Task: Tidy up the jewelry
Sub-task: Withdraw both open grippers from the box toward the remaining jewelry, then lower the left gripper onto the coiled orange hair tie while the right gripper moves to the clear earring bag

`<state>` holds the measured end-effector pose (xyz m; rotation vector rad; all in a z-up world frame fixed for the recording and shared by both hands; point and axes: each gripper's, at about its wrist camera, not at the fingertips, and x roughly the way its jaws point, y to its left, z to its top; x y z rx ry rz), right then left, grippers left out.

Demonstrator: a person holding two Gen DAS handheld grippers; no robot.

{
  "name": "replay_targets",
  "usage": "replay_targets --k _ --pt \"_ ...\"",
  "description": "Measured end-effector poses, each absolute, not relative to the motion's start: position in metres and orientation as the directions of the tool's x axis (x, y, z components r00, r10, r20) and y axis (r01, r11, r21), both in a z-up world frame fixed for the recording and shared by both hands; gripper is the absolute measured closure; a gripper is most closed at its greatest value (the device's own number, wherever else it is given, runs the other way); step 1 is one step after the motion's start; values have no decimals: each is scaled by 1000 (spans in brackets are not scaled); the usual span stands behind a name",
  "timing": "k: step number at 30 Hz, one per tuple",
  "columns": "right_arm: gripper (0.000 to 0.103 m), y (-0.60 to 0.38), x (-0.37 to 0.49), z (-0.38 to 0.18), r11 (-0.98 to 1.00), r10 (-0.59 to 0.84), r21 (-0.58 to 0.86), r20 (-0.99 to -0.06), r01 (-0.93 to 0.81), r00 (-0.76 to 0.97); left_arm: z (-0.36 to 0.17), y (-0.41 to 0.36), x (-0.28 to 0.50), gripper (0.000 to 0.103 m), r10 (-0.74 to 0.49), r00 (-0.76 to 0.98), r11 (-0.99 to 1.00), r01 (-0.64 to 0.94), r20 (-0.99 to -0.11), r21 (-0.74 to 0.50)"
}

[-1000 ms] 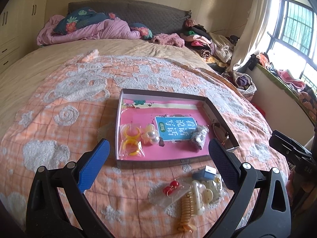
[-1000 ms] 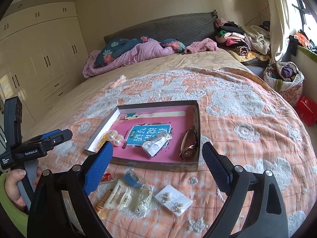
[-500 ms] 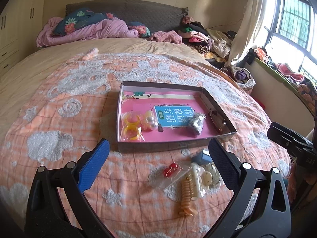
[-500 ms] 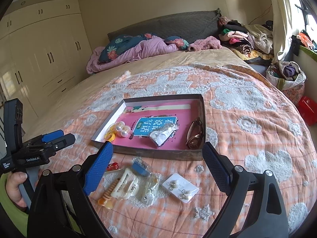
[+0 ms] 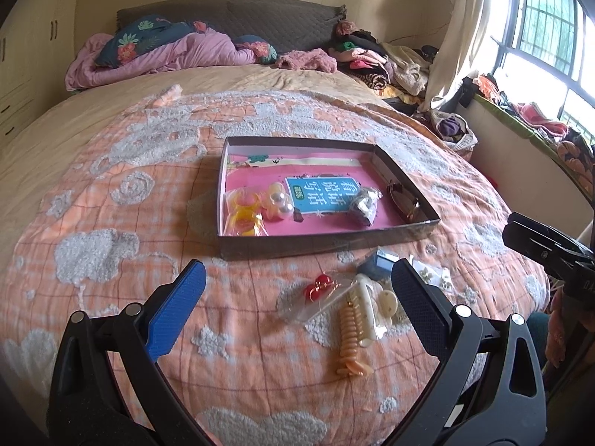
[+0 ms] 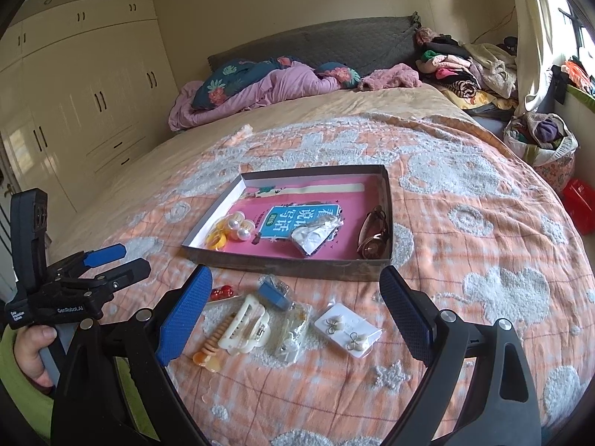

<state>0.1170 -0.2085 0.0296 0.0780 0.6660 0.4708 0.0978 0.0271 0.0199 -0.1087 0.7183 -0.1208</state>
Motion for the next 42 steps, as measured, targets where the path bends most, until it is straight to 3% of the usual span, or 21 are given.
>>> replay_targets --k 35,37,42 --pt "13 -205 104 -19 895 429 238 -692 -377 581 -32 15 62 10 -200 634 979 160 -747 -127" --pt "14 -205 105 -22 894 431 243 -698 -377 572 -36 13 61 12 -211 624 976 170 -753 -132" --pt "26 -204 108 -30 882 454 274 -714 -384 533 -45 6 63 40 -263 587 963 208 -766 -172"
